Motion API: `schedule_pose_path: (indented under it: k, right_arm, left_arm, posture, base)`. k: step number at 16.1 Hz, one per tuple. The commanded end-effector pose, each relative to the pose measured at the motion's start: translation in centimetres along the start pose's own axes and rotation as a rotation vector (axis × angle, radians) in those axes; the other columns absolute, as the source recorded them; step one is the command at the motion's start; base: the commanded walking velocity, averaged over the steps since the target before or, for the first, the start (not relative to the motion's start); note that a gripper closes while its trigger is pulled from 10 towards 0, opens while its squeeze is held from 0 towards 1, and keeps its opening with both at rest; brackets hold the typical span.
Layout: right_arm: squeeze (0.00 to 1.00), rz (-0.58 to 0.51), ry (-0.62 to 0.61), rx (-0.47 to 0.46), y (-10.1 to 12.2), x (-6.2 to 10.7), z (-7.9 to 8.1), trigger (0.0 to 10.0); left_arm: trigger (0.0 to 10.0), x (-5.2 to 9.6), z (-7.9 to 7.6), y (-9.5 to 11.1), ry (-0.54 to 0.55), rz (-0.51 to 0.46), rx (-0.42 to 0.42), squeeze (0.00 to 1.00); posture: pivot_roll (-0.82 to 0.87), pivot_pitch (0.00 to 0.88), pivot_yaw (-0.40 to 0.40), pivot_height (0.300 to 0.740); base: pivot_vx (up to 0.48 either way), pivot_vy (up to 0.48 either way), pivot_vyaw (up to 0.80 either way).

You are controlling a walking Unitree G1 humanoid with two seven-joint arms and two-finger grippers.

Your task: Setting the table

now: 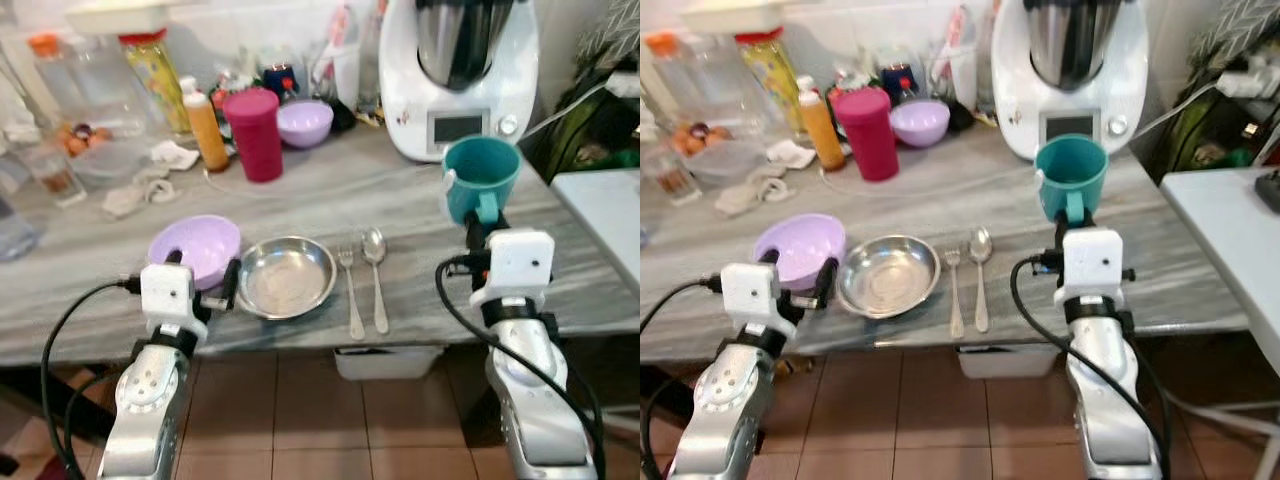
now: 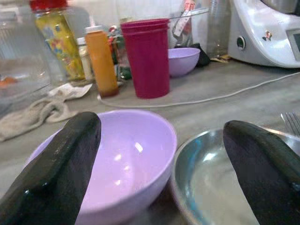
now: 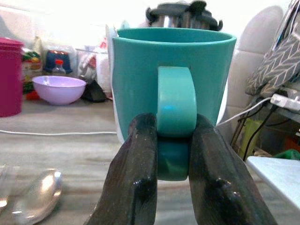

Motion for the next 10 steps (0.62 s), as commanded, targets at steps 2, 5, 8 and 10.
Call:
schedule_pose_path:
  k: [2, 5, 8, 10]
  right_arm:
    - [0.00, -0.030, -0.010, 0.001, 0.7, -0.1, -0.3, 10.0]
    - [0.00, -0.033, -0.005, -0.009, 0.8, -0.1, -0.2, 10.0]
    - [0.00, -0.047, 0.011, -0.011, 1.1, -0.3, -0.2, 10.0]
    - [0.00, -0.053, 0.024, -0.010, 1.2, -0.6, -0.2, 10.0]
  left_arm:
    - [10.0, 0.1, -0.4, 0.4, -0.027, -0.009, -0.010, 0.00]
    - [10.0, 0.5, -1.1, 1.4, -0.098, -0.053, -0.060, 0.00]
    - [10.0, 0.9, -1.8, 2.7, -0.205, -0.093, -0.062, 0.00]
    - [10.0, 1.6, -2.4, 2.7, -0.285, -0.076, -0.068, 0.00]
  posture:
    - [-0.18, 0.059, 0.084, 0.740]
    - [-0.18, 0.062, 0.085, 0.740]
    - [-0.18, 0.070, 0.080, 0.740]
    - [-0.18, 0.075, 0.077, 0.740]
  base:
    - [0.292, 0.000, 0.00]
    - [0.000, 0.000, 0.00]
    - [0.000, 0.000, 0.00]
    - [0.000, 0.000, 0.00]
Point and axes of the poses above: a point about 5 cm out from each wrist's last joint towards the gripper, its own x axis pointing back from the gripper into the wrist, its own y axis along the axis of the wrist's last joint, z = x × y, the point moved 3 cm from there along -x, pointing out of the wrist towards the gripper, and after that the axes turned 9 degrees about x, right-handed, at the moved point
